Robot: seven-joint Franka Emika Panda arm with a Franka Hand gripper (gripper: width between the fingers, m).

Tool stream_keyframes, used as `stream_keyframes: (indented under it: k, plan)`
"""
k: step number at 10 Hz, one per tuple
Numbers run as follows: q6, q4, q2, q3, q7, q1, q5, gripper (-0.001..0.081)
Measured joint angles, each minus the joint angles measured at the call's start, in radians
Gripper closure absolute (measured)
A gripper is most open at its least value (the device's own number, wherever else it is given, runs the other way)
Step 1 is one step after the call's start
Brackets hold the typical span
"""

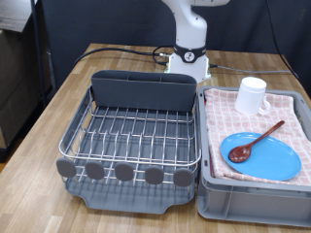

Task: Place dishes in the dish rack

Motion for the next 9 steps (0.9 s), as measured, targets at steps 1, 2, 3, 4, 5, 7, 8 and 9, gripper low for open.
stream_keyframes:
  k: [1,2,3,4,5,7,8,9]
  plan:
    - [0.033,0.018,0.033,0.023,0.06,0.0,0.008,0.0003]
    - [0.07,0.033,0.065,0.044,0.12,0.0,0.011,0.0003]
    - [0.083,0.056,0.097,0.053,0.167,0.0,0.011,0.0003]
    - [0.079,0.055,0.097,0.052,0.155,0.0,0.011,0.0003]
    - [0.079,0.055,0.098,0.054,0.161,0.0,0.009,0.0003]
    - [0.08,0.068,0.124,0.086,0.224,0.0,-0.003,0.0003]
    - [0.082,0.088,0.149,0.108,0.265,0.0,-0.007,0.0003]
    - [0.084,0.111,0.177,0.13,0.307,0.0,-0.008,0.0003]
